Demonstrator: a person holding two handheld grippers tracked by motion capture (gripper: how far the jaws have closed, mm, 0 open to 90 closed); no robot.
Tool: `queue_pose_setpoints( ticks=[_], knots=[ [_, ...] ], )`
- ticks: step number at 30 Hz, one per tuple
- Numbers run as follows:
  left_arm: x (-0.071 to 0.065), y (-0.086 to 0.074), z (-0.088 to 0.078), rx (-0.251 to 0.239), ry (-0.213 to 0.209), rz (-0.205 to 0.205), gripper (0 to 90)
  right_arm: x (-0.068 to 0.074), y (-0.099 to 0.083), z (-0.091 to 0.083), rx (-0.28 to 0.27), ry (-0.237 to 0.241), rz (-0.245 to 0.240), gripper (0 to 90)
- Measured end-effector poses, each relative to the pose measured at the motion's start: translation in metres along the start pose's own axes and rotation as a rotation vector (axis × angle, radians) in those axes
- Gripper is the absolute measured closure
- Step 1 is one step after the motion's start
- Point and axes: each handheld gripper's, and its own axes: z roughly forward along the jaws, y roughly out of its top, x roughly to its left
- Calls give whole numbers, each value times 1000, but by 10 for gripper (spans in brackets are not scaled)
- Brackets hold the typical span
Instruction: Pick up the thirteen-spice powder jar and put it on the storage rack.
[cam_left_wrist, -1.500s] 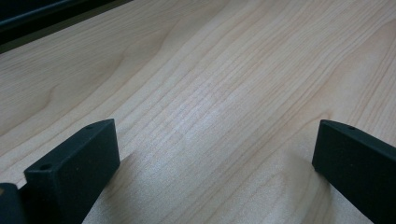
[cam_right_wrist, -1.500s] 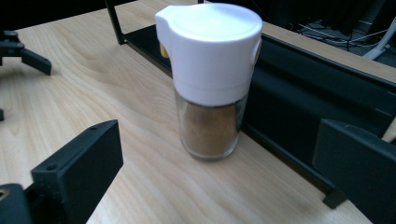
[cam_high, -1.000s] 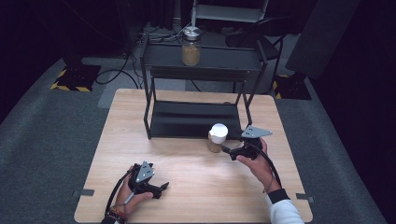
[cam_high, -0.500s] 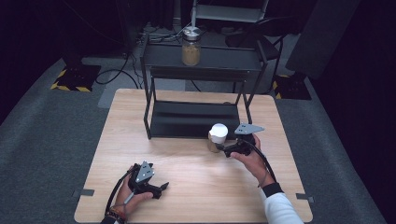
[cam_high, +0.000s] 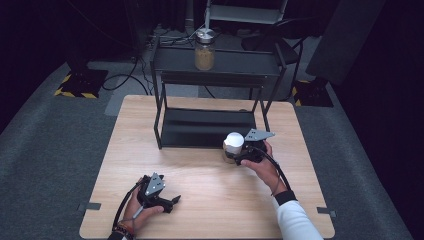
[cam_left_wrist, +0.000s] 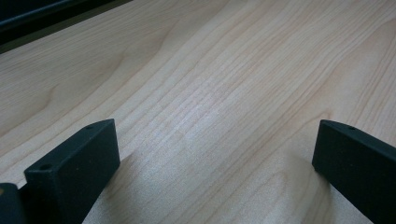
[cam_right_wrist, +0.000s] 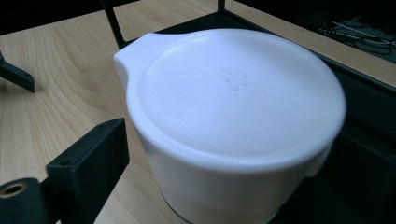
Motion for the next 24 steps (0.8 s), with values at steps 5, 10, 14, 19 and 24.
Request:
queue_pose_setpoints(
  ticks=[5, 10, 14, 19, 24],
  knots=[
    [0, 0, 0, 0, 0, 0, 1, 4, -1, 4, -3, -15, -23, 183],
    [0, 0, 0, 0, 0, 0, 1, 9, -2, 6, -9, -34, -44, 275],
    [0, 0, 0, 0, 0, 0, 1, 7, -1, 5, -6, -32, -41, 295],
    [0, 0, 0, 0, 0, -1, 1, 6, 0, 4, -2, -33, -33, 297],
    [0, 0, 0, 0, 1, -1, 1, 8, 3, -3, -4, -46, -30, 297]
  ],
)
